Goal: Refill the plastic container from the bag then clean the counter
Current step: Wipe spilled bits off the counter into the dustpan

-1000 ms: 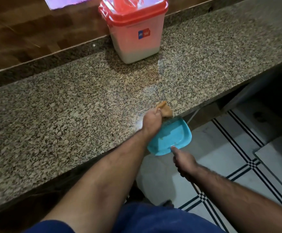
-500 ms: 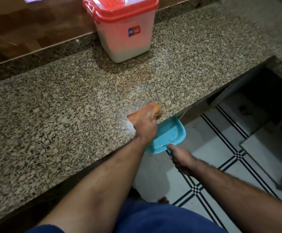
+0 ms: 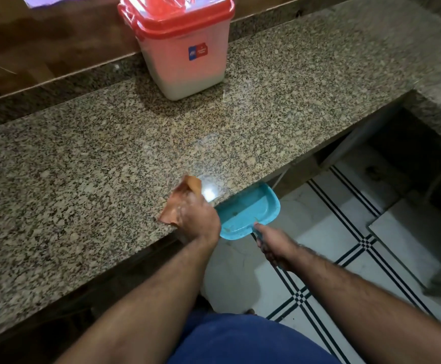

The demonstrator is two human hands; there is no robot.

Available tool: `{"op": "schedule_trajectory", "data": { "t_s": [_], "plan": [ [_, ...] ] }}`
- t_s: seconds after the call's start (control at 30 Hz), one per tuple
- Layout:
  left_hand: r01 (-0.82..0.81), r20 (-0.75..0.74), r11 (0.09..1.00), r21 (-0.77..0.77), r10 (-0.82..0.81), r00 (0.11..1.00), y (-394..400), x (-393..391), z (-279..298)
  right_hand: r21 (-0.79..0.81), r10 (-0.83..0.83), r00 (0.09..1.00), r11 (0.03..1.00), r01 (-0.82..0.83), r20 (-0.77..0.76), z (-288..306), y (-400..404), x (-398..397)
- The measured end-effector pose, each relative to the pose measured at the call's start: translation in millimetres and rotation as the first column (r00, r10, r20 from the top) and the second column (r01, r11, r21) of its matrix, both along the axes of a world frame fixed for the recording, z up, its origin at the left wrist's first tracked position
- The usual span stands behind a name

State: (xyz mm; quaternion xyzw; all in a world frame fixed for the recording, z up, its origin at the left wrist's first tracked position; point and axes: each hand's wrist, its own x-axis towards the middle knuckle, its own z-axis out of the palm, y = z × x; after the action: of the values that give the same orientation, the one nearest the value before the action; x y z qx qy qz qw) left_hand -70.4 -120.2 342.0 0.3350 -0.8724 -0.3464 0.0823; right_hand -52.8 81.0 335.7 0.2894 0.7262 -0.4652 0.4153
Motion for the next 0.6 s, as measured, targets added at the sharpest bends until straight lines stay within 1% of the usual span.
{"op": "schedule_trajectory", "data": {
  "t_s": [0.03,0.07,0.1,0.13,0.17,0.2,0.23,0.27,0.33,0.4,0.43,0.47,0.5,0.57,0.6],
  "plan": [
    [0.097,-0.009,0.995,-0.004,-0.097,0.995,17.9,-0.4,-2.0,0.001,0.009,1.0,1.0,-0.009,0.001,0.3,1.2,-0.8],
    [0.202,-0.075,0.976,0.082,-0.196,0.978,30.3,-7.5,-1.9,0.002,0.015,1.0,1.0,-0.015,0.004,-0.1,3.0,-1.5],
    [0.283,-0.15,0.922,0.263,-0.251,0.956,37.5,-18.3,9.2,0.001,0.018,1.0,1.0,-0.018,0.006,-0.3,5.8,-2.1],
    [0.315,-0.196,0.839,0.444,-0.252,0.948,36.9,-32.9,16.7,-0.008,0.017,1.0,1.0,-0.017,0.007,-0.3,9.8,-2.3],
    [0.28,-0.197,0.769,0.574,-0.203,0.959,32.1,-47.3,30.8,-0.018,0.02,1.0,1.0,-0.019,0.008,0.8,14.8,-2.3],
    [0.223,-0.187,0.723,0.654,-0.131,0.974,23.2,-61.5,42.5,-0.022,0.025,1.0,0.999,-0.025,0.005,3.6,20.6,-2.2],
    [0.179,-0.191,0.709,0.682,-0.063,0.98,14.0,-71.3,53.1,-0.018,0.038,0.999,0.999,-0.038,-0.004,7.5,27.2,-2.5],
    [0.153,-0.214,0.721,0.676,-0.007,0.977,6.1,-77.2,62.7,-0.01,0.055,0.998,0.998,-0.055,-0.012,10.7,33.8,-3.1],
    [0.052,-0.235,0.81,0.585,0.108,0.966,-4.2,-78.5,74.0,-0.012,0.079,0.997,0.997,-0.079,-0.015,14.9,46.4,-4.7],
    [-0.062,-0.199,0.895,0.441,0.165,0.966,-4.6,-70.7,68.4,-0.018,0.073,0.997,0.997,-0.073,-0.006,14.4,57.4,-7.0],
    [-0.082,-0.171,0.927,0.365,0.154,0.973,1.5,-64.5,60.3,-0.022,0.072,0.997,0.997,-0.072,-0.002,14.0,61.9,-7.9],
    [-0.069,-0.154,0.947,0.315,0.122,0.981,12.2,-56.2,51.4,-0.029,0.076,0.997,0.997,-0.076,0.0,13.9,65.8,-8.6],
    [-0.025,-0.134,0.955,0.295,0.068,0.989,27.4,-50.2,39.9,-0.034,0.08,0.997,0.996,-0.08,-0.002,14.2,68.9,-9.6],
    [0.122,-0.086,0.953,0.278,-0.102,0.991,61.9,-46.4,29.1,-0.041,0.088,0.996,0.995,-0.088,-0.011,16.2,73.9,-11.9],
    [0.211,-0.071,0.929,0.303,-0.199,0.977,74.5,-52.1,27.4,-0.047,0.087,0.996,0.995,-0.087,-0.014,16.3,76.0,-13.3]
  ]
}}
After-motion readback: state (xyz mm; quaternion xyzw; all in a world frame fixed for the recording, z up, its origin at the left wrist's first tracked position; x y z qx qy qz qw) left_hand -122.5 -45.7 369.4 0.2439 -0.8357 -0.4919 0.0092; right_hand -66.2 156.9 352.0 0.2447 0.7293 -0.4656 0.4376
